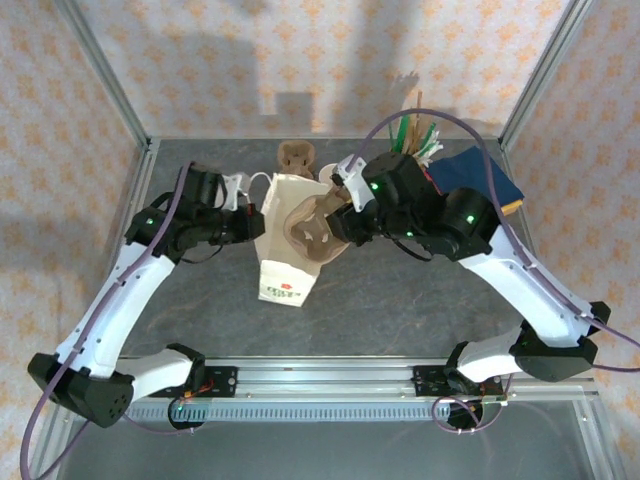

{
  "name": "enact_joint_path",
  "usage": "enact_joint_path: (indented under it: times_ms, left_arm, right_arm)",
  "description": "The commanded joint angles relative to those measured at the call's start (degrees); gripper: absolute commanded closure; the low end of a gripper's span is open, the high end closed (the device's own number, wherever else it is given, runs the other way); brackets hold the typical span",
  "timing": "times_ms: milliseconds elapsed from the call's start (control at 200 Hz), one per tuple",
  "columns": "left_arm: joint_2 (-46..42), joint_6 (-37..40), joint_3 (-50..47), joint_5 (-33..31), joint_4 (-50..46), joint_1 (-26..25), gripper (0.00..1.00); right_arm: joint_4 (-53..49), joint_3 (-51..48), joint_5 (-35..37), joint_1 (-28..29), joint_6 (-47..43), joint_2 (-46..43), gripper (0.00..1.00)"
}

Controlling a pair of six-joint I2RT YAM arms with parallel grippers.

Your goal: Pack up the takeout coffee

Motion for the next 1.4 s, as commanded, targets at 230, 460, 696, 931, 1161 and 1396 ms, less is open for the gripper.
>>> enact_joint_path:
  times_ms: [230, 460, 696, 931, 1161, 1396]
  left_arm:
    - [2.5, 0.5, -0.6, 8.5, 6.6, -1.1, 1.0]
    - [3.7, 2.9, -1.0, 9.8, 6.5, -1.1, 1.0]
    - [4.4, 4.4, -1.2, 10.8, 6.7, -1.1, 1.0]
    - [5.3, 5.6, -0.7, 11.7, 6.4, -1.1, 1.0]
    - [6.1, 6.1, -0.6, 12.4, 6.1, -1.1, 1.0]
    - [6.4, 7.2, -0.8, 13.1, 5.5, -1.1, 1.0]
  right_arm:
    - [2.0, 7.2, -4.9, 0.4, -5.3, 5.7, 0.68]
    - [5.7, 6.6, -5.6, 0.4, -10.7, 9.2, 0.68]
    - [8.6, -0.4, -4.1, -0.5, -13.7, 10.0, 0.69]
    - [10.4, -8.0, -3.2, -3.0, -14.8, 7.9, 0.69]
    - [10.6, -11.0, -0.6, -5.0, -17.8, 6.7, 0.69]
    - [10.1, -12.6, 1.5, -5.3, -20.5, 7.2, 0.69]
